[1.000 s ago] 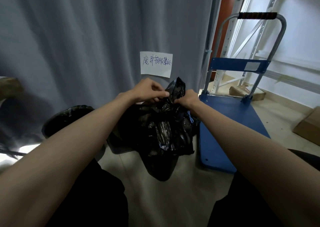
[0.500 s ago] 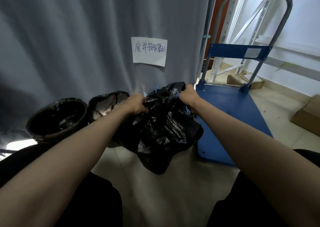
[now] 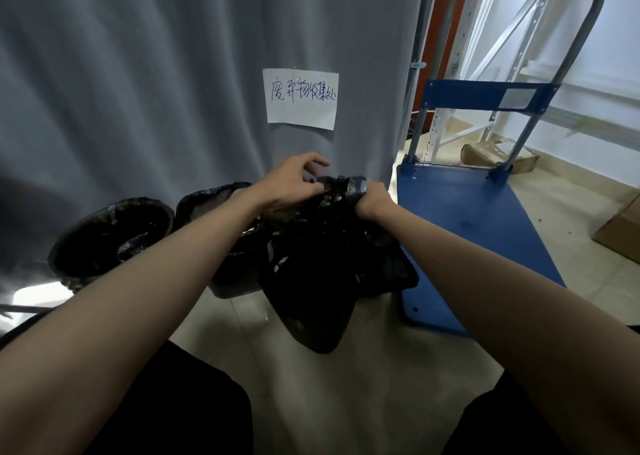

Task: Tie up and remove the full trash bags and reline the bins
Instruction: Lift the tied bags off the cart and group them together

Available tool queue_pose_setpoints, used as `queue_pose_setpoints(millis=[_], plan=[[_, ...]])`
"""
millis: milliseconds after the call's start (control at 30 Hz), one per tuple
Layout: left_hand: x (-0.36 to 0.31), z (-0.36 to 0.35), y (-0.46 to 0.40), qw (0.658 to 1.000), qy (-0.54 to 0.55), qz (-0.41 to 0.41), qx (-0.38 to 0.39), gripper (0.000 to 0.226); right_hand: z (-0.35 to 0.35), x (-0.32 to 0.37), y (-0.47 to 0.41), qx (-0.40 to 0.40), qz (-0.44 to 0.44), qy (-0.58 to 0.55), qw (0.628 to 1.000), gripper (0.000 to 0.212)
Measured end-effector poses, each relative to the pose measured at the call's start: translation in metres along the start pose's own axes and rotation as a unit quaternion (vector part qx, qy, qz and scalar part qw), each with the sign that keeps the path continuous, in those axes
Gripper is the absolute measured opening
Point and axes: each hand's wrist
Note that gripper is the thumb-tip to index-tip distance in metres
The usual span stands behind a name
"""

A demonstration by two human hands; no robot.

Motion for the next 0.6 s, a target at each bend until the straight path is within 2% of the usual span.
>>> queue_pose_setpoints(millis=[33, 100, 167, 233, 267, 333, 400, 533, 600], plan=[[-0.002, 0.002, 0.002, 1.000, 0.016, 0.006, -0.002, 0.038, -0.007, -0.003, -0.002, 0.013, -0.006, 0.027, 1.000, 0.038], [-0.002, 0.004, 0.008, 0.999, 0.017, 0.015, 0.048, 0.037, -0.023, -0.006, -0.005, 0.044, -0.016, 0.063, 0.997, 0.039], [0.003, 0.000, 0.015, 0.989, -0.058, -0.001, 0.139, 0.048, -0.037, -0.009, -0.008, 0.101, -0.013, 0.079, 0.992, 0.042], [0.012, -0.015, 0.020, 0.964, -0.156, -0.010, 0.215, 0.053, -0.048, -0.009, -0.008, 0.174, -0.003, 0.084, 0.981, 0.049], [0.018, -0.026, 0.021, 0.949, -0.207, -0.011, 0.236, 0.049, -0.053, -0.011, -0.009, 0.209, -0.007, 0.066, 0.976, 0.051], [0.031, -0.049, 0.024, 0.931, -0.266, -0.007, 0.249, 0.040, -0.060, -0.017, -0.012, 0.249, -0.009, 0.039, 0.968, 0.042], [0.042, -0.068, 0.028, 0.921, -0.293, 0.010, 0.257, 0.039, -0.063, -0.026, -0.017, 0.238, 0.010, 0.051, 0.970, 0.041], [0.062, -0.089, 0.035, 0.904, -0.329, 0.039, 0.269, 0.039, -0.063, -0.050, -0.025, 0.174, 0.068, 0.183, 0.965, 0.076], [0.069, -0.095, 0.037, 0.905, -0.333, 0.035, 0.263, 0.042, -0.067, -0.060, -0.026, 0.200, 0.059, 0.198, 0.958, 0.086]])
Point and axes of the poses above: each hand's wrist, its own y-axis away from the middle knuckle, its own z-axis out of the back of the hand, x = y × z, and after that the axes turned 11 degrees about -y, right-handed
